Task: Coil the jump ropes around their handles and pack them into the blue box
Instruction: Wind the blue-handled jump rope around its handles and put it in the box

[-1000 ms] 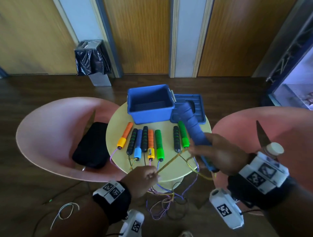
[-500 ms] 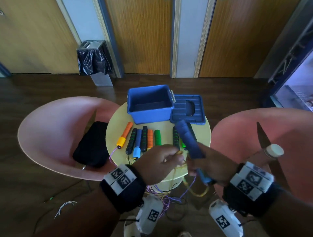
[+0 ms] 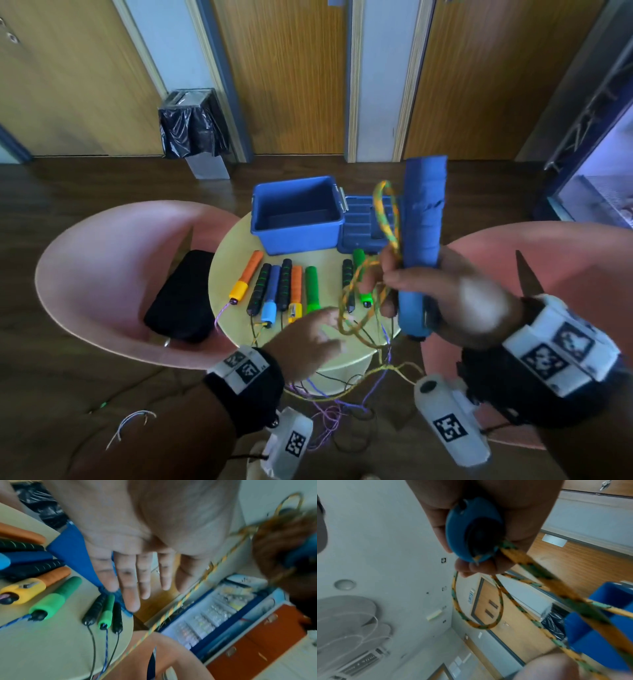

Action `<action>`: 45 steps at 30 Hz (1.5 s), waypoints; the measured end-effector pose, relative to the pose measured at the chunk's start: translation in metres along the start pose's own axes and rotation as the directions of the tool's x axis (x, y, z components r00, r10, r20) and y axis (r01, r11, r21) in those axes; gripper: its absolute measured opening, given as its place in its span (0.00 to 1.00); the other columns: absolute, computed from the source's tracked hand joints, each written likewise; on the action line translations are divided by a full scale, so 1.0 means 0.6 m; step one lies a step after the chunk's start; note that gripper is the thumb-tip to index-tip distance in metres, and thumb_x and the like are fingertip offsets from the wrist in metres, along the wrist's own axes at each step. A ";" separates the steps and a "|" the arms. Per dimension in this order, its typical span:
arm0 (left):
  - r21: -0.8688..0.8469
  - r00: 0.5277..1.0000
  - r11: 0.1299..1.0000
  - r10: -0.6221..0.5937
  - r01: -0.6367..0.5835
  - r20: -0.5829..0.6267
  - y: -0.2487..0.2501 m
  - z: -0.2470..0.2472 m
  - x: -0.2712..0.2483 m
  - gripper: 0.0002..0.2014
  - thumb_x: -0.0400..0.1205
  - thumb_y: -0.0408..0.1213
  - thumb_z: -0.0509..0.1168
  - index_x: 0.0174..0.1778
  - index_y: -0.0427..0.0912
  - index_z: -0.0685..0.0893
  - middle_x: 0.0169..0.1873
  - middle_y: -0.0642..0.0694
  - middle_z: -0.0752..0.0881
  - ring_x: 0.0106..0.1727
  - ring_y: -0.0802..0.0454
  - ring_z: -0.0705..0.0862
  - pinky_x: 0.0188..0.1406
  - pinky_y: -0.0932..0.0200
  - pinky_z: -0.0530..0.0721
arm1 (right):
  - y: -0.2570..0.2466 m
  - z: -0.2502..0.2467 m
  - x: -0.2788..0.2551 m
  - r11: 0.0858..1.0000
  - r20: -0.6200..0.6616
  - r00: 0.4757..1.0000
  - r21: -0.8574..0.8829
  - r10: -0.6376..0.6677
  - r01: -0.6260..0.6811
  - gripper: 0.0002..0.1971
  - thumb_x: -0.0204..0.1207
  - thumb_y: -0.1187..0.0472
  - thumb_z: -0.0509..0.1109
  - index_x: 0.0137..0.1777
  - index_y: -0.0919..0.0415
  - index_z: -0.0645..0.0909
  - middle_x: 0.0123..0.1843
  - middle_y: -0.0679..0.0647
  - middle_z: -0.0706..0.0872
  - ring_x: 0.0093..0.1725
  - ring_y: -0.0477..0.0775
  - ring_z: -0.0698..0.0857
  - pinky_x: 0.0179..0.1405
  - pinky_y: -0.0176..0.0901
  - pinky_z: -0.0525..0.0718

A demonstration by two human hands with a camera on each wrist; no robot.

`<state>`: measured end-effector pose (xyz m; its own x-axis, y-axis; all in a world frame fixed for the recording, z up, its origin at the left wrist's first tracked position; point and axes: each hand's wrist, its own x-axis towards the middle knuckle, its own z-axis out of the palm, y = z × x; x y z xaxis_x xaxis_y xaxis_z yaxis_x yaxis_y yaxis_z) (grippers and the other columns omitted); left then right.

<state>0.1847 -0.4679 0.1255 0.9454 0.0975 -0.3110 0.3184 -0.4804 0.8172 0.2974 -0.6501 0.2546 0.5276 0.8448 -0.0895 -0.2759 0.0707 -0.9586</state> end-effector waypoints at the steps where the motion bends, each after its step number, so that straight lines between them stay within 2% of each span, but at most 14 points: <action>1: 0.057 0.994 0.998 0.003 -0.010 0.110 0.002 0.014 0.002 0.19 0.81 0.52 0.67 0.68 0.66 0.76 0.45 0.62 0.85 0.38 0.65 0.84 0.45 0.54 0.82 | -0.014 0.001 -0.003 0.999 0.006 0.999 0.037 -0.037 0.037 0.04 0.63 0.64 0.73 0.36 0.58 0.80 0.41 0.62 0.88 0.29 0.56 0.82 0.30 0.41 0.81; 5: 0.135 0.980 0.990 0.002 -0.030 0.199 0.008 0.057 0.023 0.17 0.83 0.53 0.65 0.69 0.63 0.77 0.61 0.60 0.81 0.50 0.60 0.84 0.54 0.61 0.79 | -0.060 0.001 -0.022 0.984 0.065 0.989 0.126 -0.131 0.122 0.14 0.51 0.58 0.83 0.35 0.53 0.83 0.41 0.61 0.88 0.30 0.56 0.83 0.29 0.41 0.82; 9: 0.095 0.994 0.995 0.036 -0.026 -0.108 0.006 0.073 0.046 0.08 0.81 0.49 0.70 0.45 0.58 0.75 0.39 0.59 0.81 0.35 0.61 0.78 0.37 0.63 0.75 | -0.079 -0.007 -0.040 0.986 0.009 0.992 0.108 -0.126 0.124 0.03 0.63 0.66 0.69 0.34 0.58 0.79 0.39 0.63 0.86 0.29 0.57 0.82 0.25 0.40 0.81; 11: 0.078 0.987 0.996 0.048 -0.036 -0.156 0.010 0.078 0.059 0.13 0.79 0.53 0.70 0.52 0.58 0.73 0.38 0.58 0.81 0.30 0.62 0.76 0.34 0.65 0.74 | -0.078 -0.011 -0.044 0.990 0.007 0.991 0.049 -0.134 0.134 0.04 0.65 0.66 0.67 0.33 0.57 0.80 0.39 0.63 0.86 0.29 0.58 0.81 0.29 0.40 0.81; 15: 0.124 0.998 0.991 0.044 -0.050 0.050 0.012 0.089 0.078 0.20 0.80 0.61 0.65 0.60 0.51 0.80 0.47 0.52 0.86 0.34 0.65 0.79 0.43 0.62 0.79 | -0.076 -0.014 -0.051 0.987 0.085 0.984 -0.030 -0.158 0.161 0.03 0.63 0.62 0.74 0.35 0.54 0.83 0.40 0.62 0.86 0.34 0.61 0.81 0.34 0.43 0.82; 17: 0.077 0.989 0.995 0.056 -0.067 0.140 0.009 0.095 0.082 0.10 0.85 0.52 0.64 0.52 0.52 0.86 0.37 0.55 0.85 0.31 0.66 0.80 0.42 0.66 0.79 | -0.075 -0.017 -0.053 0.981 0.067 0.980 -0.049 -0.185 0.188 0.04 0.63 0.63 0.74 0.34 0.54 0.83 0.41 0.62 0.87 0.34 0.59 0.81 0.35 0.43 0.83; 20: 0.090 0.991 0.995 -0.045 0.034 0.130 -0.025 0.097 0.080 0.11 0.86 0.48 0.61 0.39 0.54 0.83 0.31 0.56 0.85 0.31 0.62 0.81 0.39 0.65 0.79 | -0.081 -0.024 -0.060 0.962 -0.045 0.961 -0.026 -0.274 0.273 0.05 0.62 0.64 0.73 0.34 0.53 0.83 0.40 0.62 0.88 0.33 0.58 0.83 0.34 0.41 0.83; 25: 0.181 0.962 0.950 -0.270 0.256 0.053 -0.154 0.076 0.042 0.11 0.85 0.53 0.60 0.44 0.52 0.81 0.40 0.50 0.87 0.34 0.58 0.80 0.37 0.62 0.77 | -0.109 -0.076 -0.075 0.872 -0.324 0.838 0.072 -0.439 0.484 0.03 0.72 0.62 0.66 0.39 0.55 0.80 0.40 0.55 0.90 0.28 0.51 0.84 0.27 0.34 0.81; 28: 0.169 0.955 0.941 -0.297 0.293 -0.003 -0.181 0.063 0.014 0.12 0.86 0.52 0.60 0.40 0.54 0.81 0.37 0.53 0.85 0.35 0.60 0.81 0.40 0.60 0.77 | -0.108 -0.114 -0.070 0.858 -0.434 0.776 0.015 -0.457 0.514 0.18 0.76 0.56 0.65 0.58 0.69 0.72 0.46 0.50 0.91 0.33 0.47 0.87 0.32 0.35 0.83; 30: 0.153 0.966 0.955 -0.243 0.255 -0.092 -0.172 0.054 0.004 0.13 0.87 0.49 0.60 0.37 0.55 0.81 0.36 0.53 0.84 0.39 0.57 0.83 0.41 0.60 0.76 | -0.096 -0.117 -0.069 0.859 -0.479 0.755 0.004 -0.448 0.512 0.08 0.77 0.61 0.63 0.52 0.65 0.75 0.50 0.51 0.91 0.34 0.49 0.87 0.34 0.36 0.84; 34: 0.048 0.985 0.995 -0.079 0.088 -0.155 -0.090 0.040 -0.010 0.12 0.88 0.47 0.59 0.40 0.56 0.82 0.44 0.53 0.88 0.49 0.60 0.85 0.55 0.56 0.81 | -0.043 -0.087 -0.057 0.950 -0.408 0.864 -0.032 -0.295 0.310 0.10 0.75 0.72 0.63 0.39 0.56 0.77 0.51 0.54 0.93 0.28 0.51 0.85 0.23 0.36 0.81; 37: 0.038 0.977 0.997 0.079 -0.073 -0.196 -0.015 0.029 -0.017 0.14 0.81 0.58 0.57 0.42 0.54 0.81 0.43 0.52 0.87 0.49 0.55 0.86 0.54 0.50 0.83 | 0.018 -0.066 -0.034 0.985 -0.308 0.947 -0.166 -0.093 0.043 0.09 0.67 0.69 0.70 0.47 0.62 0.87 0.48 0.55 0.93 0.28 0.49 0.85 0.24 0.37 0.81; 41: -0.039 0.968 0.982 0.177 -0.187 -0.179 0.058 0.020 -0.017 0.10 0.83 0.51 0.62 0.43 0.53 0.84 0.40 0.49 0.86 0.46 0.55 0.87 0.51 0.53 0.83 | 0.103 -0.049 -0.001 0.962 -0.173 0.970 -0.185 0.168 -0.200 0.16 0.76 0.76 0.71 0.63 0.75 0.76 0.39 0.48 0.87 0.26 0.50 0.83 0.26 0.41 0.81; 45: 0.013 0.937 0.955 0.293 -0.296 -0.191 0.087 0.008 -0.007 0.10 0.86 0.45 0.61 0.39 0.53 0.80 0.38 0.51 0.81 0.44 0.51 0.83 0.49 0.48 0.83 | 0.134 -0.035 0.014 0.946 -0.075 0.962 -0.176 0.264 -0.273 0.09 0.74 0.76 0.72 0.48 0.68 0.75 0.25 0.51 0.83 0.23 0.49 0.83 0.23 0.41 0.80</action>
<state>0.1970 -0.4976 0.1672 0.9922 0.1176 0.0407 0.0236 -0.4993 0.8661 0.2965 -0.6485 0.1713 0.4950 0.7912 -0.3593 -0.2634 -0.2574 -0.9297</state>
